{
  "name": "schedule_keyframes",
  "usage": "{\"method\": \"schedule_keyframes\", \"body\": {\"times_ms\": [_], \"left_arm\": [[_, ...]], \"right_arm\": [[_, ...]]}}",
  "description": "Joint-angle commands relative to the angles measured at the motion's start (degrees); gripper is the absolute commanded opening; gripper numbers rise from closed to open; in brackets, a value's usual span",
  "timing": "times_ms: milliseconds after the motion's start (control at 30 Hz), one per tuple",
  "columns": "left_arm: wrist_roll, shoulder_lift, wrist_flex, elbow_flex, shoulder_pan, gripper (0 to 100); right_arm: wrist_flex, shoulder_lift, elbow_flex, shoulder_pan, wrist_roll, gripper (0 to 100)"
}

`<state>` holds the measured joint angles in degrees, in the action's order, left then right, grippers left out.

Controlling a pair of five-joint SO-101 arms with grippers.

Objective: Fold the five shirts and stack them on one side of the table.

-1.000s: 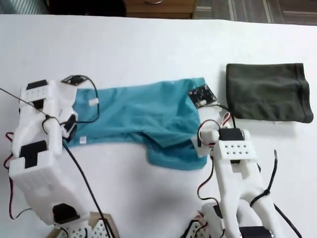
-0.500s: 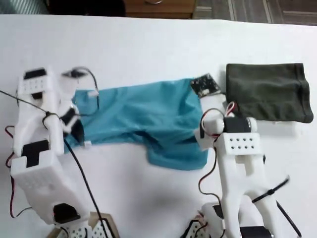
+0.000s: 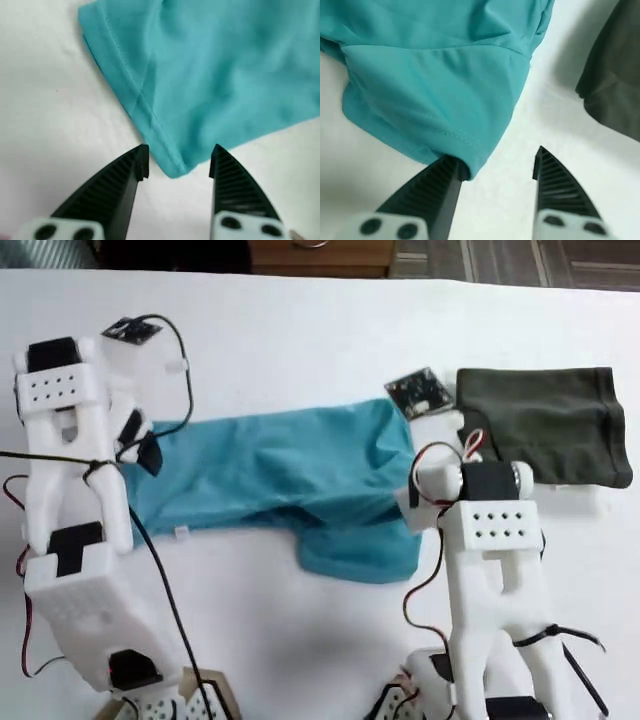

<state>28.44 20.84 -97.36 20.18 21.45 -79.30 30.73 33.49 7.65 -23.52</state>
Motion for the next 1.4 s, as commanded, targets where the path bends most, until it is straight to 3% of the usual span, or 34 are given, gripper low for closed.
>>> {"method": "schedule_keyframes", "body": {"times_ms": [0,233,467,567,633,667,700,733,800,1100,1267,1367], "left_arm": [[-2.90,-3.25,3.96,-2.95,-2.02,22],[-4.04,-3.25,8.35,-9.98,-5.89,22],[-4.04,-3.25,10.20,-11.56,-5.63,22],[-4.04,-3.25,11.16,-12.53,-5.63,21],[-4.22,-3.25,11.25,-12.88,-5.71,11],[-5.01,-3.25,11.43,-12.70,-5.71,2],[-7.03,-3.25,11.96,-12.62,-5.71,2],[-8.70,-3.25,12.31,-12.53,-5.71,5],[-9.49,-3.25,13.54,-12.44,-5.71,2],[-15.74,-1.76,24.97,-10.24,-3.25,3],[-16.53,9.41,25.05,-1.01,-1.93,3],[-20.75,16.79,24.35,6.37,0.79,3]], "right_arm": [[-0.22,2.24,4.13,4.70,-0.35,20.2],[9.80,2.15,15.30,17.54,0.09,20.2],[13.67,2.59,16.62,13.85,0.00,20.0],[18.24,3.47,12.22,7.69,0.18,11.7],[22.11,3.03,9.41,4.62,3.08,0.1],[23.16,2.42,8.18,3.65,4.75,3.6],[23.87,1.36,6.86,3.21,5.54,3.5],[23.96,0.04,5.36,3.21,5.63,1.5],[23.96,-3.91,1.58,3.38,5.63,2.2],[16.57,-31.08,-26.20,3.47,5.89,2.0],[11.82,-42.59,-40.62,3.47,5.98,2.0],[10.42,-47.69,-46.42,3.47,5.98,2.0]]}}
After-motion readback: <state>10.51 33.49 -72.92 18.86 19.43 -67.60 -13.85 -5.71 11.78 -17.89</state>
